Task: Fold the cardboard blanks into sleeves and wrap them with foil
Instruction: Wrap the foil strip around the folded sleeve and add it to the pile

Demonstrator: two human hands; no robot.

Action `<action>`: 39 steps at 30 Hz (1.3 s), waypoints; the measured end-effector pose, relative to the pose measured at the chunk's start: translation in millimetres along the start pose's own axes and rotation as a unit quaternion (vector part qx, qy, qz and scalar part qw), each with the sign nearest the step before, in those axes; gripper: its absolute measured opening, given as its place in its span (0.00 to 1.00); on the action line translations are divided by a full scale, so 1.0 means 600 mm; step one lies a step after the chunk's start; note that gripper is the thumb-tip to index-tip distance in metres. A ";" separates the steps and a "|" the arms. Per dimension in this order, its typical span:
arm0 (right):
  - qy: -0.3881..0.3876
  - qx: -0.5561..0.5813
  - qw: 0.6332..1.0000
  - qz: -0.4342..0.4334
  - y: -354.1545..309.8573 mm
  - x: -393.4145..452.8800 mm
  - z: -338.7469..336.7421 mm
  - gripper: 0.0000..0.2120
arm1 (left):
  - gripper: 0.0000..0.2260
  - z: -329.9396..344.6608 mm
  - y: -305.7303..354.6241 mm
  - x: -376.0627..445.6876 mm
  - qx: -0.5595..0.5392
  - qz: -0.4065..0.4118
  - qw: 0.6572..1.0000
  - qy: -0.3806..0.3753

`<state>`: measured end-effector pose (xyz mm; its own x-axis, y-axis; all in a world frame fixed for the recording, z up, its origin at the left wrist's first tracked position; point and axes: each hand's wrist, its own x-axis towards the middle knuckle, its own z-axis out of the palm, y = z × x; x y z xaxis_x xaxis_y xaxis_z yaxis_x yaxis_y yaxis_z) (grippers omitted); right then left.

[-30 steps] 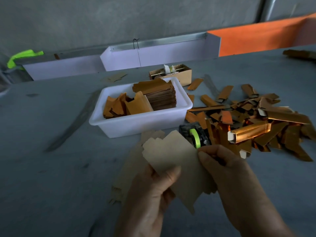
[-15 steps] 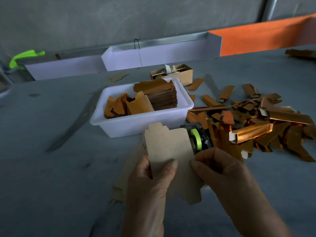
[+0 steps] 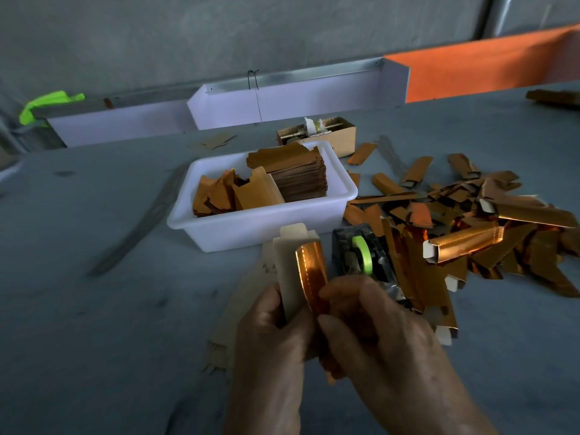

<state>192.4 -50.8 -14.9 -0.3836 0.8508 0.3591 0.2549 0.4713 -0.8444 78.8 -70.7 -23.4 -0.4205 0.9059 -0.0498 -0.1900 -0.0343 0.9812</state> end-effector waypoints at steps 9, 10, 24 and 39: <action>0.038 -0.024 0.996 0.074 0.005 0.005 -0.009 0.06 | 0.08 -0.022 -0.007 0.007 0.057 0.033 0.993 -0.095; 0.069 -0.029 0.994 0.085 0.008 0.005 -0.013 0.05 | 0.09 -0.025 -0.006 0.007 0.058 0.024 0.992 -0.112; 0.037 0.102 0.971 0.212 0.010 0.012 -0.021 0.07 | 0.05 -0.004 0.000 -0.011 0.200 0.066 0.977 -0.021; 0.091 0.073 0.970 0.212 0.016 0.013 -0.018 0.10 | 0.18 0.060 -0.020 -0.026 0.562 0.272 0.781 0.028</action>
<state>201.5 -37.1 -15.5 -0.1050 0.9943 0.0194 0.2220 0.0425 -0.9741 119.5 -69.5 -27.7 -0.2125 0.8650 0.4545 0.9152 0.0133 0.4027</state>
